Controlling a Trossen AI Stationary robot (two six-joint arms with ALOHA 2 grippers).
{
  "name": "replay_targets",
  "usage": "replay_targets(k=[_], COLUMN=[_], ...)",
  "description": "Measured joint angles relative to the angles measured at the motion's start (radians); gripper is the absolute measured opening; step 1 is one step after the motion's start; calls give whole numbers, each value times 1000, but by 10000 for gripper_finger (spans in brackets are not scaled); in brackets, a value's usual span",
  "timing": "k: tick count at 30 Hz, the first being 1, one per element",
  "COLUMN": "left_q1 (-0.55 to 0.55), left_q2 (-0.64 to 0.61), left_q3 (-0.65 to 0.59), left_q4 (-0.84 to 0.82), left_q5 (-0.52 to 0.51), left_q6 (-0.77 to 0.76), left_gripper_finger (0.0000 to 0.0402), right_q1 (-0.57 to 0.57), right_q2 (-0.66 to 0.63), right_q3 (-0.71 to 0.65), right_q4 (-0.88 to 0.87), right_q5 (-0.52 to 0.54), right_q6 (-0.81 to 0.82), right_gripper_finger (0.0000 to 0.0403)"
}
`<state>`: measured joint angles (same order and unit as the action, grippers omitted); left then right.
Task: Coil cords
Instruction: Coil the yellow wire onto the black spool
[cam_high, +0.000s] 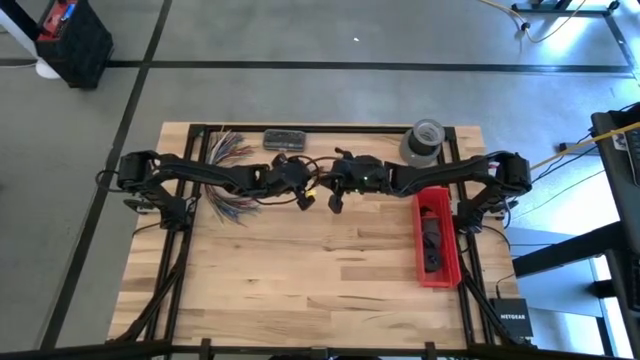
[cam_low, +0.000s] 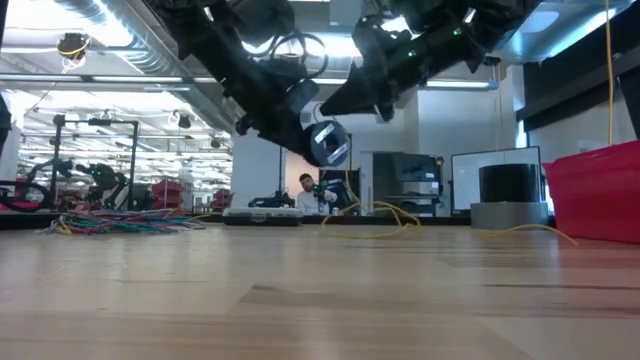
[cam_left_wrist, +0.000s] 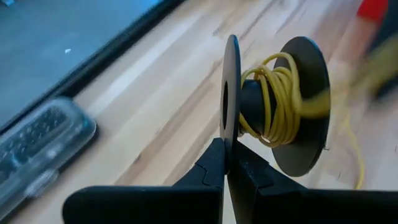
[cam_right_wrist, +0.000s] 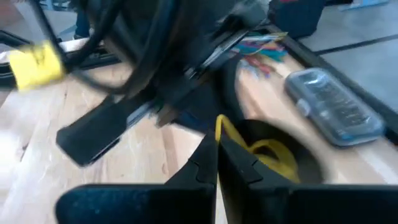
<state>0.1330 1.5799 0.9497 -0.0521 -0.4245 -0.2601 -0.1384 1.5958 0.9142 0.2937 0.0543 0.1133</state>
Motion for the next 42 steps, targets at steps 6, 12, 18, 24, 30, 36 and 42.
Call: replay_targets(k=[6,12,18,24,30,36,42], left_q1=[-2,-8,-60,-120,-137,-141,-140], left_q2=[-1,-2,-67,-165,-185,-184,-182], left_q3=[0,0,0,-2,-1,0,0], left_q4=[83,99,94,-50,-119,-134,-154], left_q5=[-3,-22,-22,-24,-27,-23,-24], left_q6=[6,27,62,88,94,109,105], left_gripper_finger=[0,0,0,0,0,0,0], right_q1=[34,91,93,96,94,92,100], right_q2=[71,77,77,34,12,-2,-80], right_q3=[0,0,0,6,-1,34,85], right_q4=[22,5,-125,-208,-160,-199,-496], right_q5=[-5,81,225,317,273,232,223], right_q6=[14,-14,-80,-149,-172,-194,-250], right_gripper_finger=[7,7,7,7,14,70,135])
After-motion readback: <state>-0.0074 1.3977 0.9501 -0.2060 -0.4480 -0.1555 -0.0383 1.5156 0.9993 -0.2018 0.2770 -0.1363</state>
